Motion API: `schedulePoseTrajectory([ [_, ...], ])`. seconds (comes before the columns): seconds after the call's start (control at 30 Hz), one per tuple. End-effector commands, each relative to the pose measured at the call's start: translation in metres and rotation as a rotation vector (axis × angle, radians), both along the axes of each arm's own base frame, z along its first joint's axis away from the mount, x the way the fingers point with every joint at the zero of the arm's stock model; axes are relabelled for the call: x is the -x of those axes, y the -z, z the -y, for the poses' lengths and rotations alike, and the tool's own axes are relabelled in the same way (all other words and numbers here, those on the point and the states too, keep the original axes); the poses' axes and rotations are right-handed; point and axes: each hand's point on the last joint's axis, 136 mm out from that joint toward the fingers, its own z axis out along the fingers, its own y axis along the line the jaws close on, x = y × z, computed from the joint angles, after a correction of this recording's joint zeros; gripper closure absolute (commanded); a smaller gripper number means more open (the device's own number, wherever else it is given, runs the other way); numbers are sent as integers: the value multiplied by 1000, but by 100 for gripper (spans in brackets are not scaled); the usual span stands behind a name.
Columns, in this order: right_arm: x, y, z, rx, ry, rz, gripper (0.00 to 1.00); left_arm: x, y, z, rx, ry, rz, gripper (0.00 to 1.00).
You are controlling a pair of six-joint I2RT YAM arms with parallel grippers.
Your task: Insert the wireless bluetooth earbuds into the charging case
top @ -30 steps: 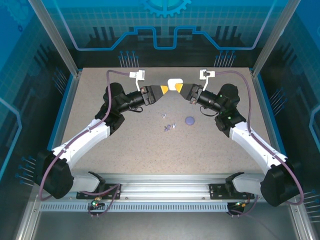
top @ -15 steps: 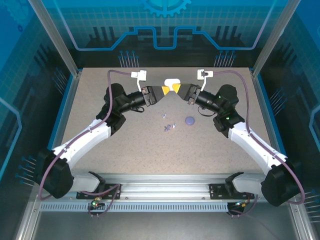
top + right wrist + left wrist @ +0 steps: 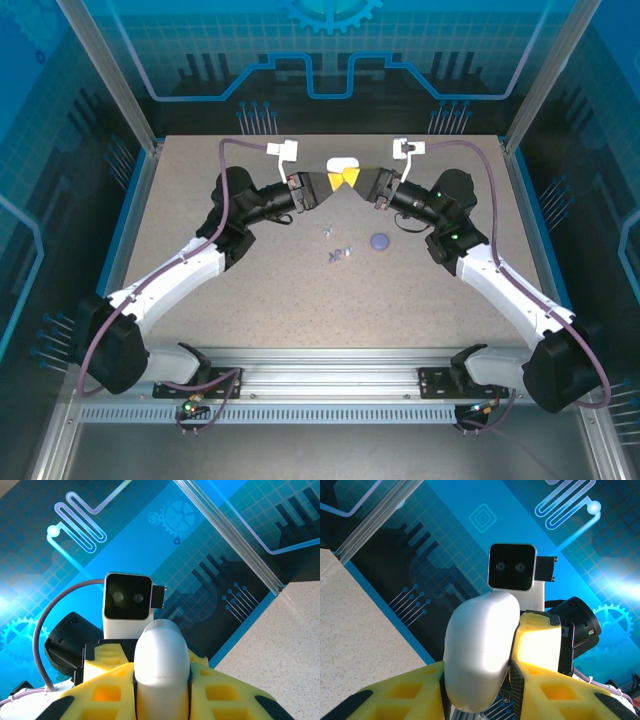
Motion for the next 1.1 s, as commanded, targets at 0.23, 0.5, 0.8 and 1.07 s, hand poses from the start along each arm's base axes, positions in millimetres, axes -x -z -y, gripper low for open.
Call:
schedulePoseTrajectory([
  [0.23,12,-9,-4,18,-25,33,85,13,-44,-5,68,-3,128,63],
  [0.5,15,-14,-1,24,-14,49,85,17,-45,-11,37,-39,154,58],
  [0.8,17,-16,-4,21,-40,50,85,18,-49,-6,67,4,156,61],
  [1.07,19,-8,-10,41,-77,26,85,20,-54,-4,81,20,162,64],
])
